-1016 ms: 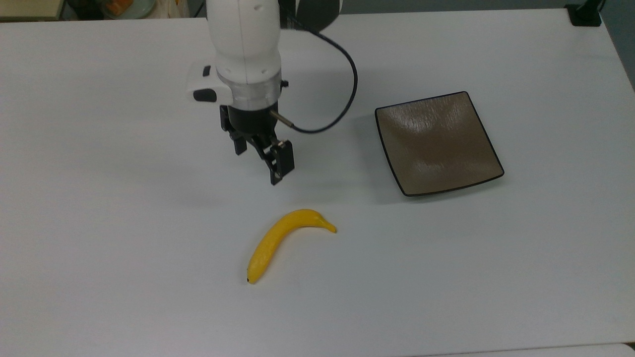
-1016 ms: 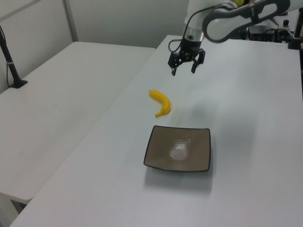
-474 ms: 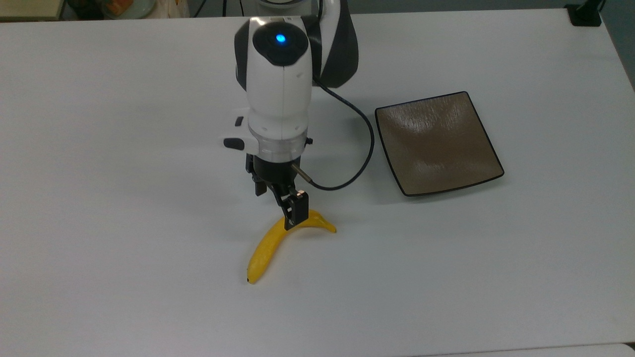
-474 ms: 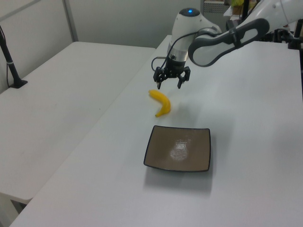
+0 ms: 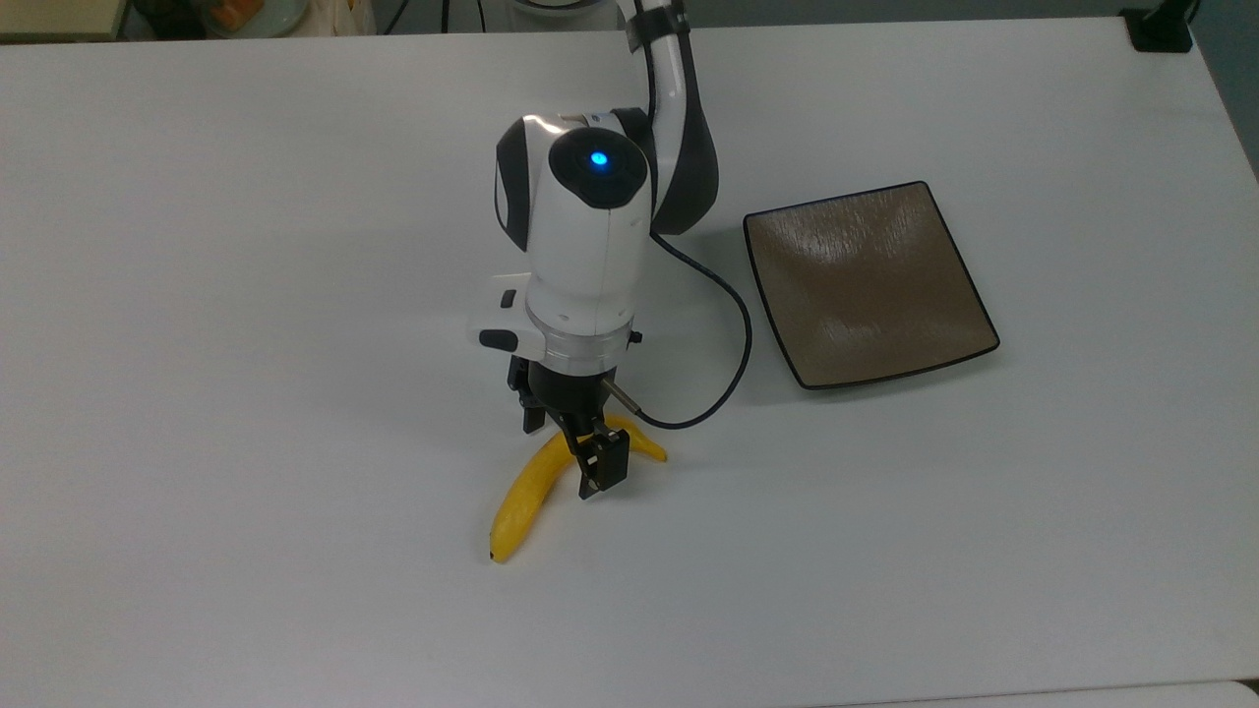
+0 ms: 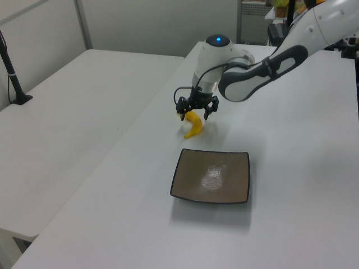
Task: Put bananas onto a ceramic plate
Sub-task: 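Close the gripper around the middle of the banana, then lift the banana and carry it toward the brown square plate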
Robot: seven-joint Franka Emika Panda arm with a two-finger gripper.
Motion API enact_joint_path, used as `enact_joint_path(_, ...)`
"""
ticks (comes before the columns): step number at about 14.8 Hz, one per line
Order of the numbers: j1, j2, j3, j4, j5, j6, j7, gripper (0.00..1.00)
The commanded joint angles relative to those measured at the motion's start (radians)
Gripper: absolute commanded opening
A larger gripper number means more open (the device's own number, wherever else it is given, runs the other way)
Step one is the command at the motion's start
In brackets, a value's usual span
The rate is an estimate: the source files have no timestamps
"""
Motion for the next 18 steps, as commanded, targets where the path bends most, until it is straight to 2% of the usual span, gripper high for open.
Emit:
enact_joint_path(1, 0.008, 0.034, 0.007, 0.025, -0.048, 0.011, 0.037, 0.95)
enact_joint_path(2, 0.006, 0.036, 0.007, 0.025, -0.051, 0.013, 0.046, 0.57)
enact_joint_path(3, 0.003, 0.036, 0.007, 0.025, -0.054, 0.013, 0.06, 0.33)
enact_joint_path(10, -0.002, 0.021, 0.007, 0.026, -0.054, 0.002, 0.049, 0.31)
enact_joint_path(15, -0.028, -0.028, 0.013, 0.026, -0.052, -0.012, 0.026, 0.31)
enact_joint_path(18, -0.046, -0.085, 0.045, 0.017, -0.037, -0.133, -0.065, 0.31)
